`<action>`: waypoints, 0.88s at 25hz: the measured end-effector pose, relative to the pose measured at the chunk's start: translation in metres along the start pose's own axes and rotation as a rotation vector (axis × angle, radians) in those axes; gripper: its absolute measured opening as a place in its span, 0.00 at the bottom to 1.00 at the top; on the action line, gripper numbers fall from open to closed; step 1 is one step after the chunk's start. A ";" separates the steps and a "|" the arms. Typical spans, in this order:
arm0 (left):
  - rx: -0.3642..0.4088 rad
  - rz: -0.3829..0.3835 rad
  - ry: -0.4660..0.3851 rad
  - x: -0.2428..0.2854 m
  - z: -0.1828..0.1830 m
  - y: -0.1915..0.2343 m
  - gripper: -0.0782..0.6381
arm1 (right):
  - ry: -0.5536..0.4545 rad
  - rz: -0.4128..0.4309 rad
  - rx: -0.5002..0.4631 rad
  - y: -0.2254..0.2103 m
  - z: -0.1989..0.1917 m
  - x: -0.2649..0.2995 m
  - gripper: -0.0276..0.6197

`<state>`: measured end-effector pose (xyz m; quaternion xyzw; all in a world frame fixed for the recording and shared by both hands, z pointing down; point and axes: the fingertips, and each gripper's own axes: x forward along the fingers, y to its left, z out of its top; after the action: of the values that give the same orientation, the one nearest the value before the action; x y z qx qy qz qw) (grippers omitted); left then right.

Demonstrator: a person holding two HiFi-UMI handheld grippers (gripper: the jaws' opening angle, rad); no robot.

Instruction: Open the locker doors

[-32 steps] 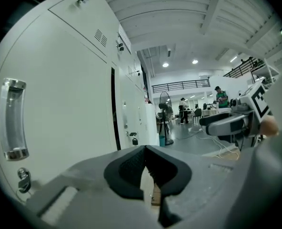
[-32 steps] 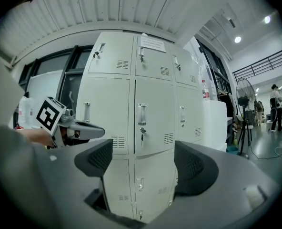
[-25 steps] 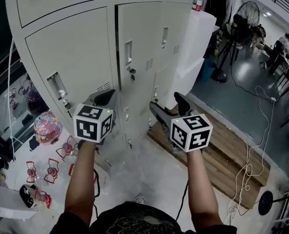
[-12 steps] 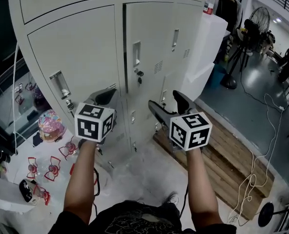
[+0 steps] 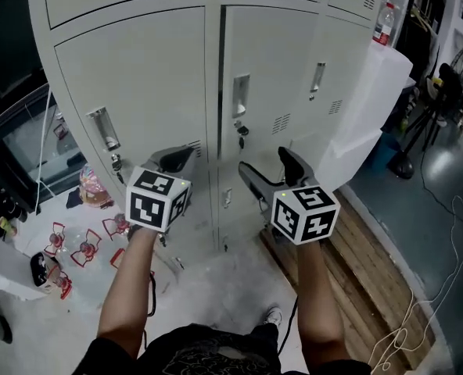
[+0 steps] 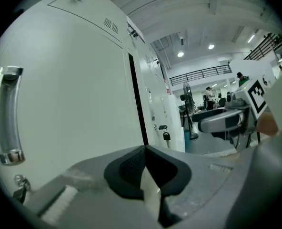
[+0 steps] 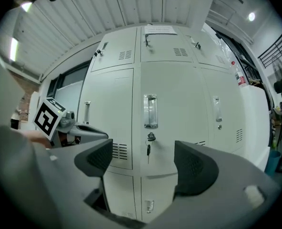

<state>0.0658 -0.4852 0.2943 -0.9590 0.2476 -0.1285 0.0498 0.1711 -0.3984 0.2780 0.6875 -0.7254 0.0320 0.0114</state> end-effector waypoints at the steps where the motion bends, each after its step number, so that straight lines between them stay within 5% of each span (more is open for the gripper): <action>1: -0.002 0.019 0.009 0.001 -0.001 0.001 0.11 | 0.001 0.023 0.003 -0.003 0.001 0.005 0.65; 22: -0.078 0.355 0.063 -0.006 0.021 0.016 0.11 | -0.019 0.454 -0.041 0.011 0.048 0.072 0.65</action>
<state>0.0591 -0.4960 0.2706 -0.8969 0.4194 -0.1380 0.0265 0.1572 -0.4730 0.2341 0.5064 -0.8621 0.0124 0.0108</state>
